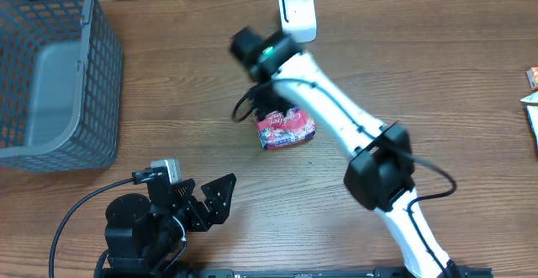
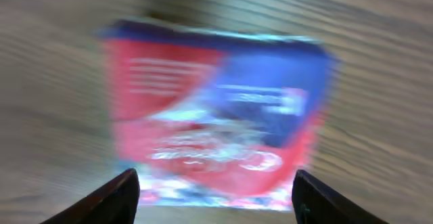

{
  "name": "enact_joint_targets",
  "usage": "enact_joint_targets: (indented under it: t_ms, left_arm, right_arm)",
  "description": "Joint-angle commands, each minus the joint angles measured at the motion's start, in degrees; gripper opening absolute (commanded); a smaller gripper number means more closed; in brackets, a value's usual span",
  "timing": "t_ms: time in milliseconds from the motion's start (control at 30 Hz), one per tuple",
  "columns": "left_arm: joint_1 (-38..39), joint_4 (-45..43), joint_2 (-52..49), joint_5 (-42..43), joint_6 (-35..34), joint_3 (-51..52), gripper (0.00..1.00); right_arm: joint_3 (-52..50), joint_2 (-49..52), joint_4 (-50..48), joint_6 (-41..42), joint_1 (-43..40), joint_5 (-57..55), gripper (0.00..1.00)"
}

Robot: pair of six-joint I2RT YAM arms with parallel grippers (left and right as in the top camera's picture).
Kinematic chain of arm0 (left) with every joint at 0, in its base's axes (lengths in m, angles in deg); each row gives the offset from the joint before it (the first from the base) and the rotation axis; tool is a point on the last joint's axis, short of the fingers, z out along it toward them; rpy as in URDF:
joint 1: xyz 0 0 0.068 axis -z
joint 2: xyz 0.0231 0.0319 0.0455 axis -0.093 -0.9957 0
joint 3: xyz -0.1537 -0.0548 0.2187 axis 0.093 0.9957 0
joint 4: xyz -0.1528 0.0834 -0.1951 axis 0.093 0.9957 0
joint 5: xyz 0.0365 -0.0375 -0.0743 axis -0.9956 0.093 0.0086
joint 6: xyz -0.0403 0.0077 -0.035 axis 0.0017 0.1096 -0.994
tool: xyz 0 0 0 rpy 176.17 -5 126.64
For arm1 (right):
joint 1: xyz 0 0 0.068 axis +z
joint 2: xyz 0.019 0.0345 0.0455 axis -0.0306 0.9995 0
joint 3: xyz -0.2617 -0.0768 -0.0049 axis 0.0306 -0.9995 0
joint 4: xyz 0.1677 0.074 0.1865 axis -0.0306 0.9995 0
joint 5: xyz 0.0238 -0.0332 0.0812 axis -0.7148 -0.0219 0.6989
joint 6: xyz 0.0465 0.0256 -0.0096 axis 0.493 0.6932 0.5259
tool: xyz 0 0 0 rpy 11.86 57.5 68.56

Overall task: Scan the item barcode
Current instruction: 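Grasp the purple-red pouch with the right gripper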

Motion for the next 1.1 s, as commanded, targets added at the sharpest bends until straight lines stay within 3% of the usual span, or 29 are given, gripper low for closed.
enact_joint_targets:
  t_ms: [0, 200, 533, 600, 667, 767, 833, 933, 1067]
  left_arm:
    - [-0.2, -0.1, 0.2, 0.4, -0.6, -0.3, 1.0]
    - [-0.2, -0.1, 0.2, 0.4, -0.6, -0.3, 1.0]
    - [-0.2, -0.1, 0.2, 0.4, -0.6, -0.3, 1.0]
    - [-0.2, -0.1, 0.2, 0.4, -0.6, -0.3, 1.0]
    - [-0.2, -0.1, 0.2, 0.4, -0.6, -0.3, 1.0]
    - [-0.2, -0.1, 0.2, 0.4, -0.6, -0.3, 1.0]
    - [-0.2, -0.1, 0.2, 0.4, -0.6, -0.3, 1.0]
    - [-0.2, -0.1, 0.2, 0.4, -0.6, -0.3, 1.0]
    - [-0.2, -0.1, 0.2, 0.4, -0.6, -0.3, 1.0]
  right_arm:
    - [-0.6, -0.5, -3.1, -0.8, 2.4, -3.7, 0.72]
    - [-5.9, -0.5, -8.6, -0.6, 5.0, -4.2, 0.7]
    - [-18.6, -0.5, -14.7, 2.7, 6.4, -15.8, 0.63]
    - [-18.3, -0.5, -13.8, 3.8, 6.4, -17.0, 0.52]
    - [-17.4, -0.5, -13.6, 3.8, 6.1, -17.0, 0.33]
    - [-15.4, -0.5, -12.3, 3.8, 5.2, -16.9, 0.12]
    - [-13.6, -0.5, -11.0, 3.8, 4.5, -16.9, 0.04]
    - [-8.7, -0.5, -6.9, 4.0, 2.3, -16.0, 0.04]
    - [0.4, -0.5, -0.6, 3.9, -2.7, -5.0, 0.04]
